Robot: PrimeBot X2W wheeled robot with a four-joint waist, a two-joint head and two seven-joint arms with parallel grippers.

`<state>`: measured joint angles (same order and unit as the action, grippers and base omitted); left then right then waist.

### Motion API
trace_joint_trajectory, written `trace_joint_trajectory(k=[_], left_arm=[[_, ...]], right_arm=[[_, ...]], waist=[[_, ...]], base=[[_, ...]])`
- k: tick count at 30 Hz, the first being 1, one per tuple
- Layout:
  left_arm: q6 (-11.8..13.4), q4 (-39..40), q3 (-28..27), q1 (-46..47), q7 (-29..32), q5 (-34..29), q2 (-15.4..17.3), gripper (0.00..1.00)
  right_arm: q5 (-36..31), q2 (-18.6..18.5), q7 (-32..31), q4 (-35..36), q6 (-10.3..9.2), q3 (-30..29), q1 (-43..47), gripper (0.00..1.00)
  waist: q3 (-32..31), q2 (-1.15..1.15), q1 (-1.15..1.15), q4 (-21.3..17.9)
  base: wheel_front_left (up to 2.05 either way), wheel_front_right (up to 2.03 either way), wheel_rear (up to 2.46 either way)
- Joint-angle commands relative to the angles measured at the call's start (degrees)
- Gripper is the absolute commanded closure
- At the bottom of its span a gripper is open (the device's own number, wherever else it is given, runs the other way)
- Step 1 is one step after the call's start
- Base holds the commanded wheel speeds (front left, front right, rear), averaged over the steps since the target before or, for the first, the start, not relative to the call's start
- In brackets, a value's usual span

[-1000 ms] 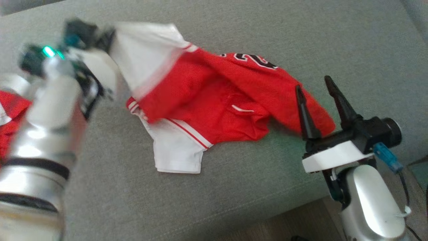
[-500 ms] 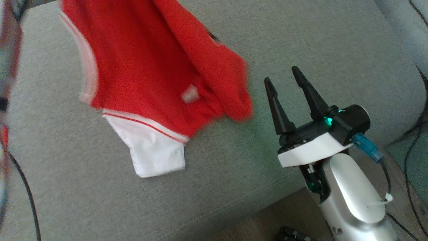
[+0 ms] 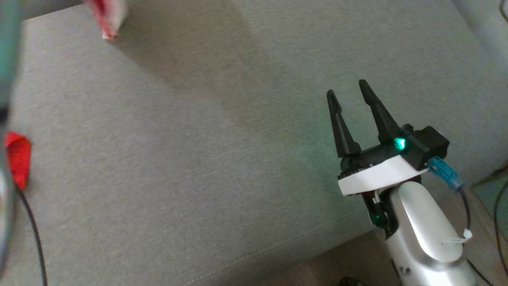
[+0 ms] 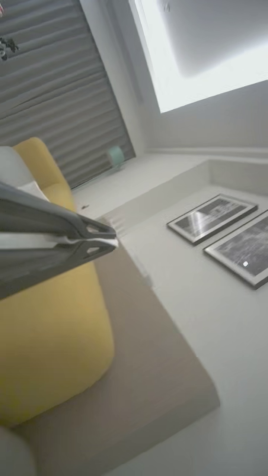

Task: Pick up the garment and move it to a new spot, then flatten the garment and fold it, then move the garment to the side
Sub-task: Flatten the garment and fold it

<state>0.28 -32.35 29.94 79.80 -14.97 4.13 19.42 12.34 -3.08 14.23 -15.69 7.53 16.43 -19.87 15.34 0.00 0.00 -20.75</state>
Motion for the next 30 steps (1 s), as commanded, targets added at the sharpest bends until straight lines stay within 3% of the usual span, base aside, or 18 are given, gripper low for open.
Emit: trace_joint_trajectory(k=[1, 4, 9, 20, 23, 30], left_arm=[[-0.7, 1.3, -0.4, -0.4, 0.0, 0.3, 2.0, 1.0], [-3.4, 1.4, 2.5, -7.3, 0.0, 1.1, 1.5, 1.0], [-5.4, 4.0, 6.8, -19.6, 0.0, 2.8, -0.4, 1.0], [-5.9, 14.1, 13.9, -38.9, 0.0, 4.7, -6.0, 1.0], [-6.2, 15.9, 16.2, -42.7, 0.0, 4.6, -5.6, 1.0], [-7.2, 18.2, 23.2, -50.1, 2.5, 4.9, -1.1, 1.0]], right_arm=[[-0.4, 0.2, 0.7, 1.5, -0.04, 0.7, -0.3, 0.0], [-0.9, 0.2, 0.7, 1.3, -0.04, 0.1, -0.4, 0.0], [-2.0, 0.2, 0.8, 0.3, -0.04, -0.4, -0.6, 0.0], [-3.9, 0.2, -0.4, -1.1, -0.04, -2.6, 0.4, 0.0], [-4.4, 0.2, -1.0, -1.1, -0.04, -3.8, 1.2, 0.0], [-4.7, 0.2, -2.3, -0.7, -0.04, -5.2, 2.3, 0.0]], waist=[[-0.5, 0.0, 0.0, 1.5], [-1.1, 0.0, 0.0, 3.3], [-2.4, 0.0, 0.0, 5.5], [-6.4, 0.0, 0.0, 9.2], [-7.7, 0.0, 0.0, 10.5], [-9.9, 0.0, 0.0, 13.6]], base=[[0.0, 0.0, 0.0], [0.0, 0.0, 0.0], [0.0, 0.0, 0.0], [0.0, 0.0, 0.0], [0.0, 0.0, 0.0], [0.0, 0.0, 0.0]])
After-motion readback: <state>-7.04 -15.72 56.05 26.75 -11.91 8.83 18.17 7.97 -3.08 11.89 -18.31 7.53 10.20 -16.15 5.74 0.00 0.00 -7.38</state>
